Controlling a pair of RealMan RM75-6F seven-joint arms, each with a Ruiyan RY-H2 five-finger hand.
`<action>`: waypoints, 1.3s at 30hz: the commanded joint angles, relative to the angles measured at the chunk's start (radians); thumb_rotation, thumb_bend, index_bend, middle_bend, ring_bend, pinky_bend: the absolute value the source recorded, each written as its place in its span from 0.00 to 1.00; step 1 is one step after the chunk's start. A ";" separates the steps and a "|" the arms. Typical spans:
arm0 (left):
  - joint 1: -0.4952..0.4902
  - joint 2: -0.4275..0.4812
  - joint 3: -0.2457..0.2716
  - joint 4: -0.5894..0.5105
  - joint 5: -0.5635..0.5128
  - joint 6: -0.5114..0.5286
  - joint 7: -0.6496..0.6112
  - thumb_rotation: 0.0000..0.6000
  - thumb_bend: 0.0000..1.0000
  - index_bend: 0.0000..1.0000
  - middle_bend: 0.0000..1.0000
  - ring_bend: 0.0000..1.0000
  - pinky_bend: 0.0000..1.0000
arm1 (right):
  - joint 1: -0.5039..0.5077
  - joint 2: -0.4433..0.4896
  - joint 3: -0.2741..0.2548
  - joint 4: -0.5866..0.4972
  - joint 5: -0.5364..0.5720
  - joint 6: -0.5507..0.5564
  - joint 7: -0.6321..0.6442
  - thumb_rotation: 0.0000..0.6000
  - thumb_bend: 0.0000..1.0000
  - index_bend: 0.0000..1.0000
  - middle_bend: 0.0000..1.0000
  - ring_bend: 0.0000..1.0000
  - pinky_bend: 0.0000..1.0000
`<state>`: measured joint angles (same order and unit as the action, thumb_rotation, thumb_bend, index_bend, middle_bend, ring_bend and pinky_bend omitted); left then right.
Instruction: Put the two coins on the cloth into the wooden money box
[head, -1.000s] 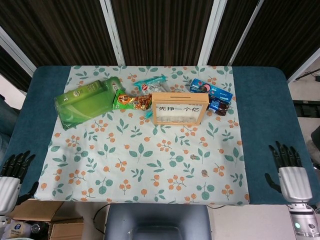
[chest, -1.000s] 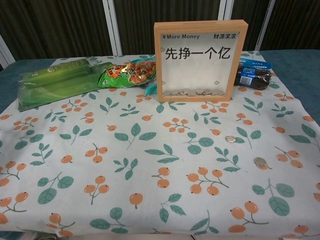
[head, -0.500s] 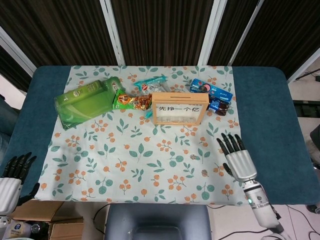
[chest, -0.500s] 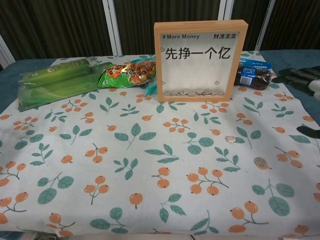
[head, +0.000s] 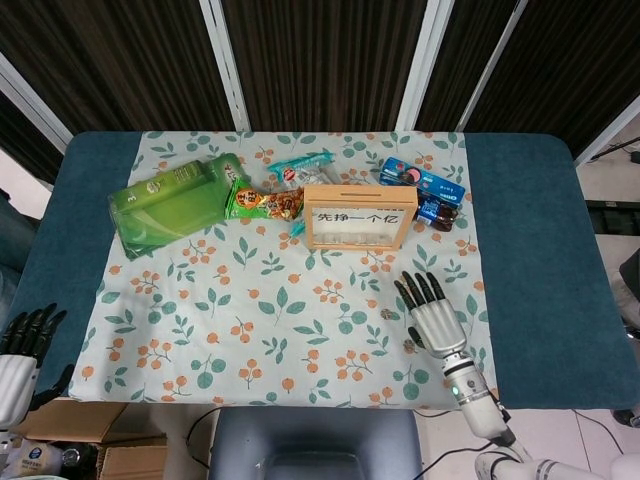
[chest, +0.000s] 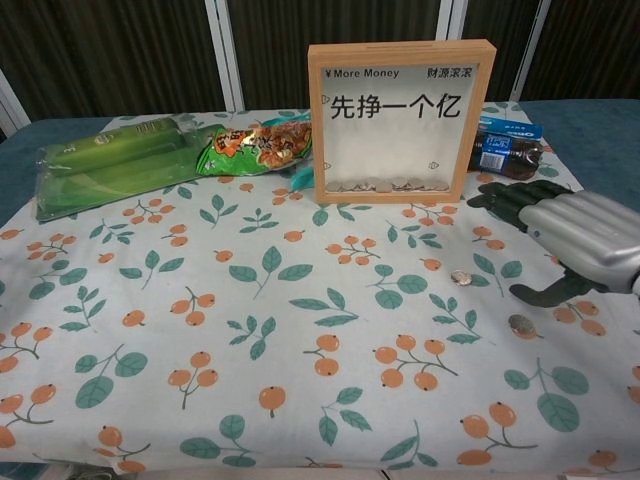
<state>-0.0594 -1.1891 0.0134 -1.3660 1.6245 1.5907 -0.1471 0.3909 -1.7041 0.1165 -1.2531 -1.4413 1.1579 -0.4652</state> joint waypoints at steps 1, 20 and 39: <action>-0.001 0.000 -0.001 0.003 -0.005 -0.005 -0.004 1.00 0.37 0.00 0.00 0.00 0.03 | 0.017 -0.025 -0.006 0.025 -0.008 -0.008 0.017 1.00 0.45 0.15 0.00 0.00 0.00; -0.008 -0.003 -0.004 0.024 -0.014 -0.022 -0.027 1.00 0.37 0.00 0.00 0.00 0.03 | 0.048 -0.092 -0.027 0.121 -0.016 -0.004 0.060 1.00 0.45 0.44 0.00 0.00 0.00; -0.005 0.001 -0.005 0.023 -0.020 -0.022 -0.029 1.00 0.37 0.00 0.00 0.00 0.03 | 0.059 -0.108 -0.038 0.155 -0.007 -0.014 0.079 1.00 0.45 0.50 0.00 0.00 0.00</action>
<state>-0.0648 -1.1880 0.0086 -1.3425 1.6049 1.5687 -0.1759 0.4501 -1.8117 0.0789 -1.0981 -1.4481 1.1435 -0.3866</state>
